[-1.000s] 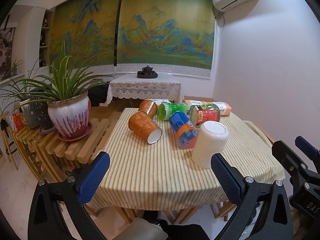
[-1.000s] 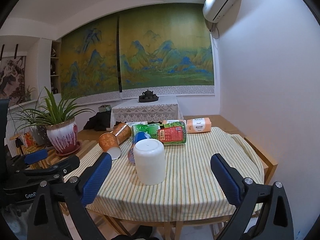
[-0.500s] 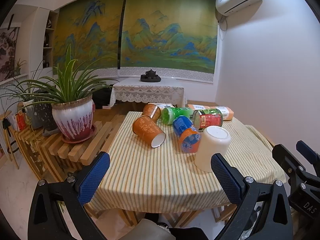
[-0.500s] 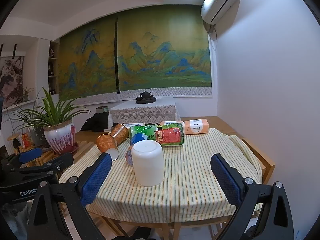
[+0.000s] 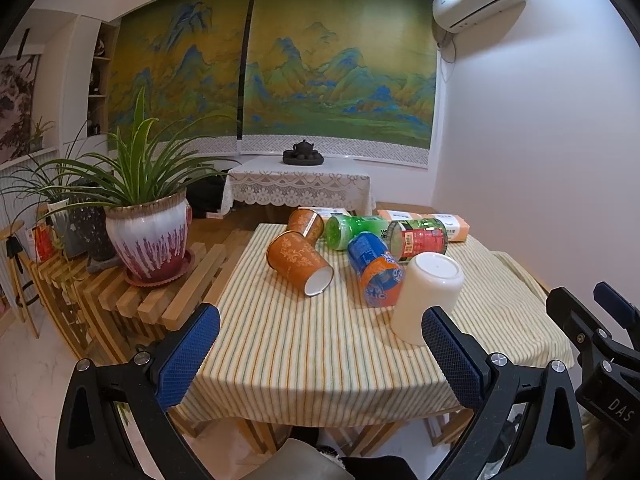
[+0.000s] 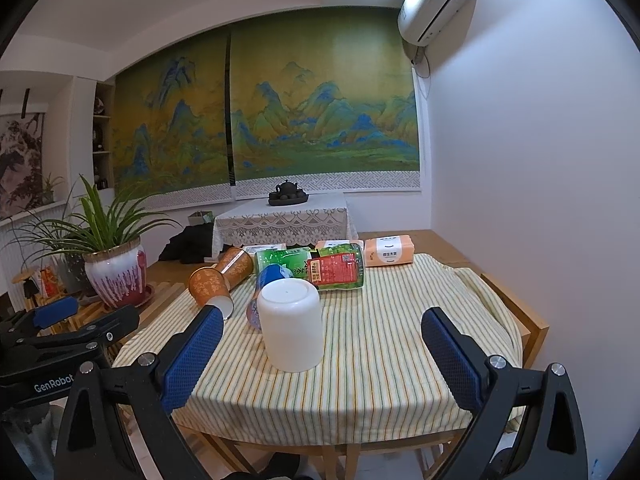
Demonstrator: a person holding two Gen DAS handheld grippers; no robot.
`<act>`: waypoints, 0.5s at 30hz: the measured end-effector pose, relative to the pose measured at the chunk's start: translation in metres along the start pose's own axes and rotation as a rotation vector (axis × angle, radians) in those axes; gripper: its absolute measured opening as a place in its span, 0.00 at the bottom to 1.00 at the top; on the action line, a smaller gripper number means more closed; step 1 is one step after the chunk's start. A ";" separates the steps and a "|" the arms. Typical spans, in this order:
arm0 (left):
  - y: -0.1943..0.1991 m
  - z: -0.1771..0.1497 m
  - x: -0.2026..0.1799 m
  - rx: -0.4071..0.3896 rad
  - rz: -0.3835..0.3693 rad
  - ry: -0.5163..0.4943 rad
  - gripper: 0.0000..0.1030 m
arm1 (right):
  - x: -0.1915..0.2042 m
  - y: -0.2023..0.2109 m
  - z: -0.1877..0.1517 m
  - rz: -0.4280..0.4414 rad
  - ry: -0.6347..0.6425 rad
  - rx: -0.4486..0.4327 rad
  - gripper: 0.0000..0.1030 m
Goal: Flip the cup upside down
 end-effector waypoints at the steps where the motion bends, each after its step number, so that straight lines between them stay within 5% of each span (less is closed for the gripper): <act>1: 0.000 0.000 0.000 0.001 0.000 -0.001 0.99 | 0.000 0.000 0.000 0.000 0.000 -0.001 0.95; 15: -0.002 -0.001 -0.001 0.007 0.001 -0.001 0.99 | -0.001 -0.003 0.000 -0.004 -0.009 0.002 0.95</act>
Point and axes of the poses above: each gripper's, at about its wrist camera, not at the fingertips, and y roughly against the way its jaws point, x to its left, z to its top, the point moved 2 cm from there along -y, roughly the way its jaws point, and after that the axes turned 8 degrees about z, right-handed, at the moved point
